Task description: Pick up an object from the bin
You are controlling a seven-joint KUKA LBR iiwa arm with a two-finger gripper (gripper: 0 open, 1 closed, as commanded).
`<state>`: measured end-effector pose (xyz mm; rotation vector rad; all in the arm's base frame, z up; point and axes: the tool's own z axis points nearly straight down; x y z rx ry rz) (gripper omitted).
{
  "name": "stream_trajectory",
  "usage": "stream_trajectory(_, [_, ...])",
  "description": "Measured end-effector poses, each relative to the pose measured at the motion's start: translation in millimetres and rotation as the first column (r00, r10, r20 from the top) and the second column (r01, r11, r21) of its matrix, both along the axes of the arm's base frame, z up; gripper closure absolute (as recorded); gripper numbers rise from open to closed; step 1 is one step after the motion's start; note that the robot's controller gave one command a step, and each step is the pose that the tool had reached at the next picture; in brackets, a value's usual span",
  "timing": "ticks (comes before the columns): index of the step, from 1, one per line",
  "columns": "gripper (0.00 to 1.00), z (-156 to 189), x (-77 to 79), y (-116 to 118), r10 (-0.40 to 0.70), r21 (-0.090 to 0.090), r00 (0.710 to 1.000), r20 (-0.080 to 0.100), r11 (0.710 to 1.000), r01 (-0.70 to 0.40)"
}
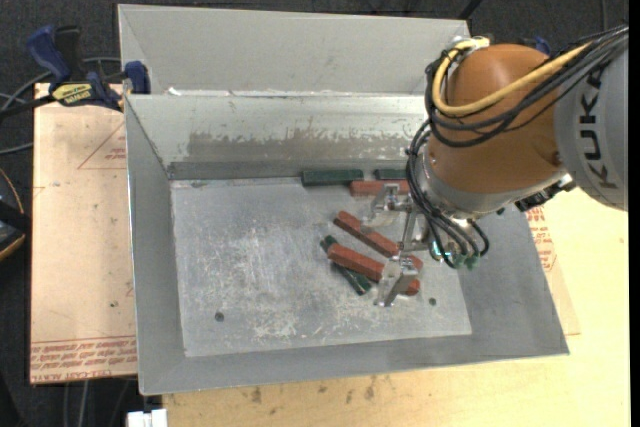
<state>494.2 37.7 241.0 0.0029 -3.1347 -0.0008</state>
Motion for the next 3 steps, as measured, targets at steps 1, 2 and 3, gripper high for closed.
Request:
stream_trajectory(1, [0.0, 3.5, 1.4, -0.3, -0.002, 0.0, 1.0, 0.007, 1.0, 0.002])
stream_trajectory(2, [0.0, -60.8, 21.7, -17.5, 0.026, 0.0, 1.0, 0.014, 1.0, -0.026])
stream_trajectory(3, [0.0, -151.3, 32.5, -27.3, -0.104, 0.001, 0.995, 0.012, 0.995, 0.104])
